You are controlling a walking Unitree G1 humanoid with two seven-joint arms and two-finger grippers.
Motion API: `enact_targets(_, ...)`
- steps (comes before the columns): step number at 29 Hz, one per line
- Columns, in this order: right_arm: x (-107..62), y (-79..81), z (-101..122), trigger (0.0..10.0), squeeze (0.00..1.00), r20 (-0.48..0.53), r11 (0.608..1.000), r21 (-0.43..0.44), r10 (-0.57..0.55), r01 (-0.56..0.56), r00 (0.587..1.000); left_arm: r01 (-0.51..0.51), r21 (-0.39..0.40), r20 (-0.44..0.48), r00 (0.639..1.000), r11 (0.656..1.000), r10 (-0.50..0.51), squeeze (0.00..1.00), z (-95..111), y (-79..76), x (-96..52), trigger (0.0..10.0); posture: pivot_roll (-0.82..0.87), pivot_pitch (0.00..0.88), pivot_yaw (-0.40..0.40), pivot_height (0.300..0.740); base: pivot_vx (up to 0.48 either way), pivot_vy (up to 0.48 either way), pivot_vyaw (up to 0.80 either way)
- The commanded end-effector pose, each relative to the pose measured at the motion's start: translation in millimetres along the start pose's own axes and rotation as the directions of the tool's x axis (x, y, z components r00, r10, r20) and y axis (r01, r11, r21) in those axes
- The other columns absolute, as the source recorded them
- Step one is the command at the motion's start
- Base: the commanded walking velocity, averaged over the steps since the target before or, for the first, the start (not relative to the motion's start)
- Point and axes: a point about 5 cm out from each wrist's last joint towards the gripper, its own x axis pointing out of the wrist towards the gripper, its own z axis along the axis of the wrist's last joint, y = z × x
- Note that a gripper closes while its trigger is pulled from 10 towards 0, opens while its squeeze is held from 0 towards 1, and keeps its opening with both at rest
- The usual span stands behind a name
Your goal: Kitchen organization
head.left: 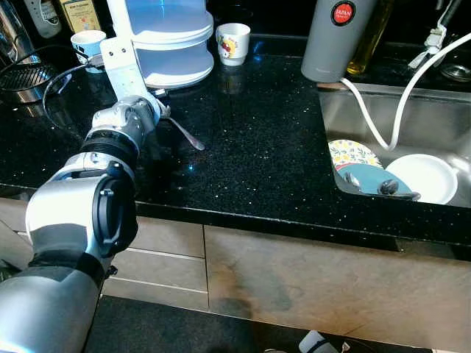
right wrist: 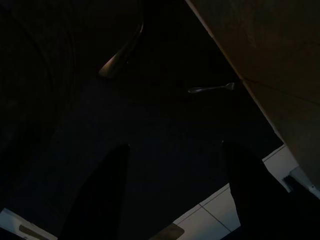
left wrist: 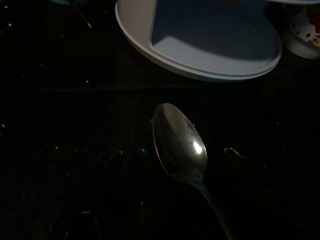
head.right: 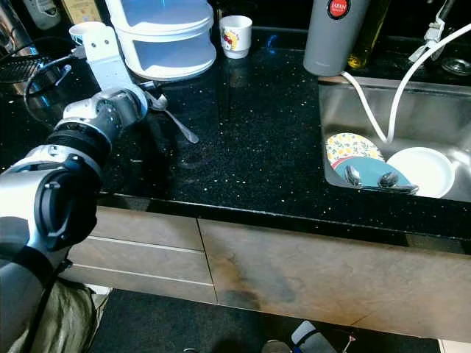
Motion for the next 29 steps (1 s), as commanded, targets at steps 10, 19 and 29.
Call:
enact_targets(10,-0.8,4.5,-5.5,10.0,0.0,-0.01,1.0,0.009,0.007,-0.007,1.0,0.062,0.152,-0.112,0.993,0.987,-0.045,0.0,-32.6,-8.8,2.4,10.0,-0.08,0.105,0.039,0.74,0.0,0.0,0.0)
enact_targets(19,-0.6,7.6,-6.2,10.0,0.0,-0.008,1.0,0.016,0.009,-0.009,1.0,0.073,0.172,-0.14,0.989,0.982,-0.049,0.0,-42.2,-11.8,2.6,10.0,-0.09,0.111,0.048,0.74,0.0,0.0,0.0)
enact_targets(29,-0.6,9.2,-6.8,10.0,0.0,-0.008,1.0,0.02,0.009,-0.009,1.0,0.069,0.095,-0.192,0.98,0.993,-0.05,0.0,-52.4,-8.9,2.7,10.0,-0.09,0.096,0.053,0.74,0.0,0.0,0.0)
